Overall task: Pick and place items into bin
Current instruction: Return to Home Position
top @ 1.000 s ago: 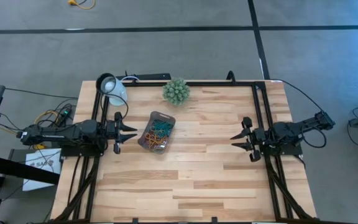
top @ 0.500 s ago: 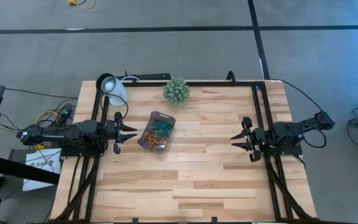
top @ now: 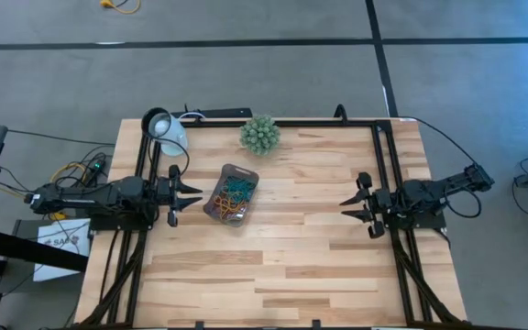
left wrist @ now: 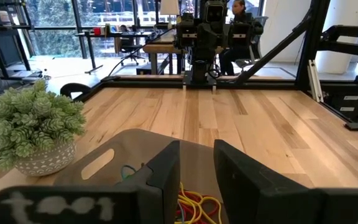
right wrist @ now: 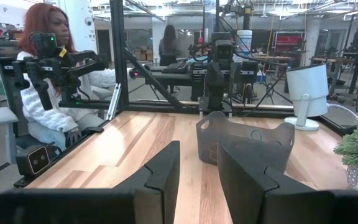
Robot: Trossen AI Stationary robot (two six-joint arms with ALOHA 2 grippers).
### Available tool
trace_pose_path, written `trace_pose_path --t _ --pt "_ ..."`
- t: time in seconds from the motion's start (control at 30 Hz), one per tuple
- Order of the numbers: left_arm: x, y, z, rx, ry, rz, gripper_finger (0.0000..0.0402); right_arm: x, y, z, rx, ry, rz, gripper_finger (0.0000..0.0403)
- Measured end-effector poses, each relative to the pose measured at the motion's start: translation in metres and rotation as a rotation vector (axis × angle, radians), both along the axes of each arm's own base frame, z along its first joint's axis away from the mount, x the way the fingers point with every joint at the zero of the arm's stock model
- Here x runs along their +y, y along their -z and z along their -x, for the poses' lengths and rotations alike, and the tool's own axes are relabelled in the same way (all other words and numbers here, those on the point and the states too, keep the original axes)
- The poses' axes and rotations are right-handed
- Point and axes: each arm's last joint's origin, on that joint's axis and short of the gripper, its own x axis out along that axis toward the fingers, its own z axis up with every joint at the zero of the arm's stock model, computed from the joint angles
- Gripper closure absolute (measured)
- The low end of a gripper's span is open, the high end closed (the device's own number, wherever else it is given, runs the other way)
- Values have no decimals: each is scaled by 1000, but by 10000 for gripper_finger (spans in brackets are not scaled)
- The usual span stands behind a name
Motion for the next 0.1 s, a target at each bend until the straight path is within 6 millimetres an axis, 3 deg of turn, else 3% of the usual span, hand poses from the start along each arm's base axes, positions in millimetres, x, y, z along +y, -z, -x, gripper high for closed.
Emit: trace_pose_path --t 0.1 --pt "0 0 0 0 0 7 313 0 0 0 0 0 0 301"
